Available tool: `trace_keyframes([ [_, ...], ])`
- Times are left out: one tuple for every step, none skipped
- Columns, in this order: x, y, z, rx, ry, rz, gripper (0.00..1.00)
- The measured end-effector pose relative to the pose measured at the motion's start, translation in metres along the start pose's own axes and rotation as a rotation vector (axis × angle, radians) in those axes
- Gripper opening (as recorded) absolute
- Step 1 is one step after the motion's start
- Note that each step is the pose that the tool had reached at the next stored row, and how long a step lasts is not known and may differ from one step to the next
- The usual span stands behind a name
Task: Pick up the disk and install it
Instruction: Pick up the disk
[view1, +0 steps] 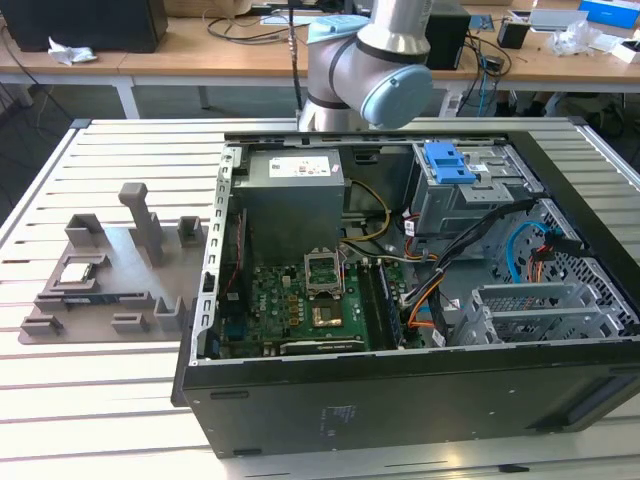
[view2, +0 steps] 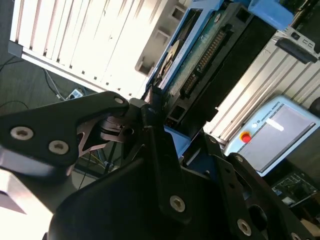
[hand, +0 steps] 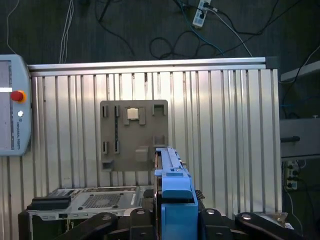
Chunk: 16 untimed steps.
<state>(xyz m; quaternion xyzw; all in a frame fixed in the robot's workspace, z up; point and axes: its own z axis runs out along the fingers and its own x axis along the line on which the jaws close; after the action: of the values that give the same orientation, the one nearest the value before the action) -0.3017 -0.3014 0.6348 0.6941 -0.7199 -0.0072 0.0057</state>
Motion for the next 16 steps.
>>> trace_keyframes([
  [-0.0004,-0.0108,0.0,-0.0018,0.0001,0.0,0.37],
  [-0.0006,-0.0189,0.0004,-0.0037,0.0,0.0,0.37],
  [-0.0009,-0.0233,0.0006,-0.0052,0.0002,0.0,0.37],
  [-0.001,-0.0283,0.0012,-0.0068,0.0002,0.0,0.37],
  [-0.0013,-0.0368,0.0025,-0.0096,0.0003,0.0,0.37],
  [-0.0017,-0.0471,0.0044,-0.0132,0.0004,0.0,0.37],
  [-0.0022,-0.0615,0.0084,-0.0182,0.0006,0.0,0.37],
  [-0.0024,-0.0676,0.0103,-0.02,0.0006,0.0,0.37],
  [-0.0026,-0.0721,0.0114,-0.0215,0.0008,0.0,0.37],
  [-0.0029,-0.0789,0.0132,-0.0234,0.0008,0.0,0.37],
  [-0.003,-0.0841,0.0144,-0.0249,0.0009,0.0,0.37],
  [-0.0033,-0.0902,0.0159,-0.0266,0.0011,0.0,0.37],
  [-0.0034,-0.0946,0.0174,-0.0276,0.0011,0.0,0.37],
  [-0.0034,-0.0996,0.0194,-0.029,0.0011,0.0,0.37],
  [-0.0033,-0.1032,0.021,-0.0299,0.0012,0.0,0.37],
  [-0.0029,-0.1098,0.0244,-0.0313,0.0011,0.0,0.37],
])
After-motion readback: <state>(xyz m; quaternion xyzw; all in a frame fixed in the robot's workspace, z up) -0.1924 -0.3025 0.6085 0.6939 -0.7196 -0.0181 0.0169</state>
